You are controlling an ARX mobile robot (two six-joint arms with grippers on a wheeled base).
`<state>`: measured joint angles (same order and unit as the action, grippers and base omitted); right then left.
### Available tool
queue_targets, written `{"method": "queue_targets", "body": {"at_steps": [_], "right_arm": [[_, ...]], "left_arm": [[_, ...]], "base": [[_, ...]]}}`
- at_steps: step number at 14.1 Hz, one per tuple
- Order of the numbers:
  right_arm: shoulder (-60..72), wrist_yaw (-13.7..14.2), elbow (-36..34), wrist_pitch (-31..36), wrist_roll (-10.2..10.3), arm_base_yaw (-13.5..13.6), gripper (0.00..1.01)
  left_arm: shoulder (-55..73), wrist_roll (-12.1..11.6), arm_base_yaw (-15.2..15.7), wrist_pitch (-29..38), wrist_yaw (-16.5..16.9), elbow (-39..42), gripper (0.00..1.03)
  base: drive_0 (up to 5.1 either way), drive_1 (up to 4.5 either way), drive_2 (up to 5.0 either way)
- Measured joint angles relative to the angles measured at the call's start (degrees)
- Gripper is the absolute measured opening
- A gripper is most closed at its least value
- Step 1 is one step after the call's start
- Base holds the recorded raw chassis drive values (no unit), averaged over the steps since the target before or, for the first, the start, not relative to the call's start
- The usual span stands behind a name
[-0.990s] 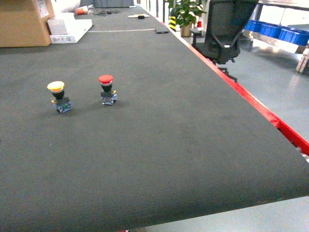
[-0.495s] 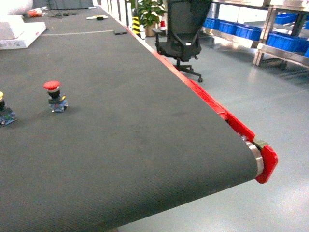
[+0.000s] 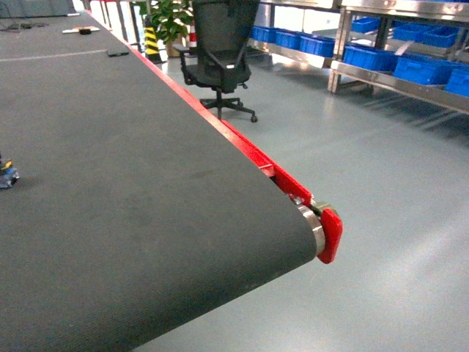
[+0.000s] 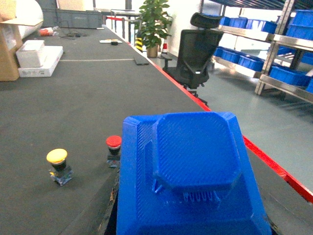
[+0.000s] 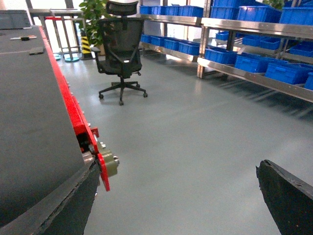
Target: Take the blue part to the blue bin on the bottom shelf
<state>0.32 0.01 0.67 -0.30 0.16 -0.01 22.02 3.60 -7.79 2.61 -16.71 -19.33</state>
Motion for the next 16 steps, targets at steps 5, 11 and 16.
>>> {"method": "queue_targets", "body": {"at_steps": [5,11,16], "right_arm": [[0.0,0.0,0.0,0.0,0.0,0.0,0.98],[0.0,0.0,0.0,-0.02,0.0,0.0,0.98],[0.0,0.0,0.02,0.0,0.0,0.0,0.98]], "left_arm": [[0.0,0.0,0.0,0.0,0.0,0.0,0.44],[0.0,0.0,0.0,0.0,0.0,0.0,0.44],[0.0,0.0,0.02,0.0,0.0,0.0,0.44]], "base": [[-1.6,-1.63,-1.6],[-1.6,-1.61,-1.6],[-1.6,-1.61,-1.6]]}}
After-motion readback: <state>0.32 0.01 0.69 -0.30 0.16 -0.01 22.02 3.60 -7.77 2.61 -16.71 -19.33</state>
